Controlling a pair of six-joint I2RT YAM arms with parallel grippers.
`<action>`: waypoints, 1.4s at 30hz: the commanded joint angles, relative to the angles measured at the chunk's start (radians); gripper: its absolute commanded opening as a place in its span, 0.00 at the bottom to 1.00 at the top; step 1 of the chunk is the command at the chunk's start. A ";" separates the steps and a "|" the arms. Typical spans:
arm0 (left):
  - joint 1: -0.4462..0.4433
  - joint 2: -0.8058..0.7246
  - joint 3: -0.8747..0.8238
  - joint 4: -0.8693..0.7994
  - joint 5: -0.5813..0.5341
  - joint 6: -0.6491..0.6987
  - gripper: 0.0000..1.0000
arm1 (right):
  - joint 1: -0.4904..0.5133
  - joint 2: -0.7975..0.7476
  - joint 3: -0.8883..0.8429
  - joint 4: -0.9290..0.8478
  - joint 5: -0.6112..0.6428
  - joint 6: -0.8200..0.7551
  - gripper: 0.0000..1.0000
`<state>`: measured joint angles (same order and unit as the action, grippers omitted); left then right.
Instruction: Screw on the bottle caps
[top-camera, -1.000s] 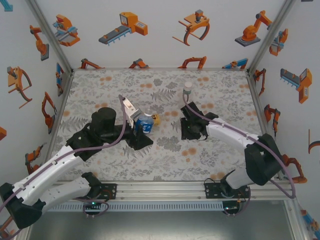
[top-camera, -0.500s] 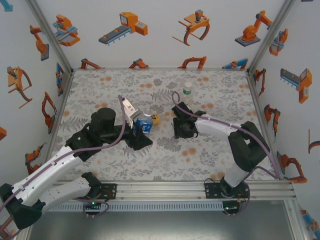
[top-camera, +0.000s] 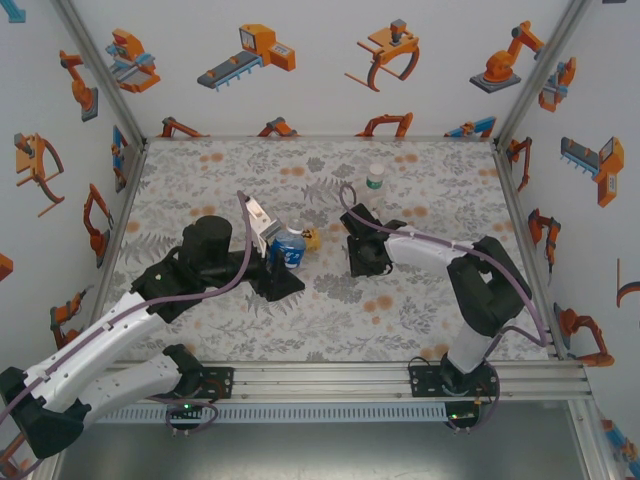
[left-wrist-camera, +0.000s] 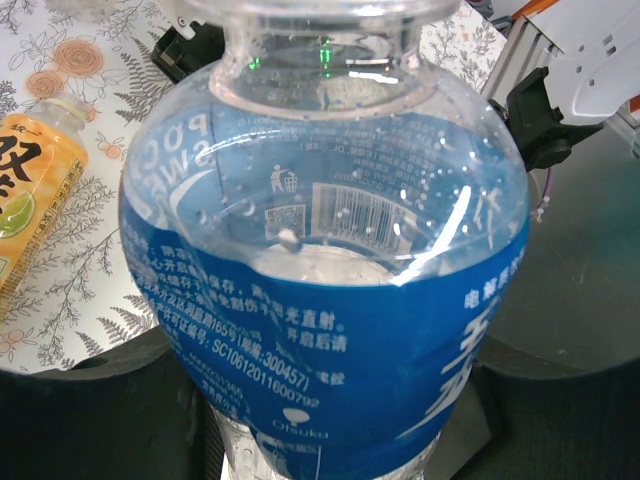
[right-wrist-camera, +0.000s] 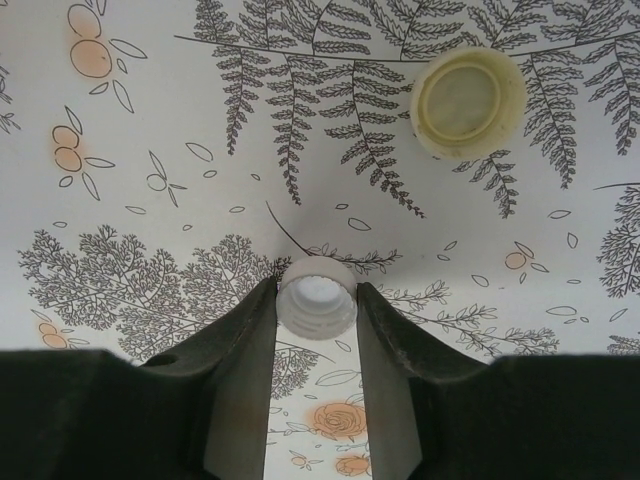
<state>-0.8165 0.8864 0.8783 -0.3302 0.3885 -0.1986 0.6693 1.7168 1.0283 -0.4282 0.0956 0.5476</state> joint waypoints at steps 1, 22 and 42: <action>0.000 -0.011 0.004 -0.004 0.006 0.012 0.00 | 0.012 -0.010 0.022 -0.014 0.015 -0.013 0.34; 0.000 -0.028 -0.004 -0.007 -0.053 0.013 0.00 | 0.350 -0.086 -0.065 -0.085 0.103 0.229 0.37; 0.004 -0.043 -0.001 -0.029 -0.129 0.039 0.00 | 0.358 -0.125 -0.032 -0.106 0.105 0.247 0.46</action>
<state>-0.8165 0.8558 0.8742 -0.3611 0.2768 -0.1795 1.0191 1.6302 0.9634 -0.5041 0.1703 0.7750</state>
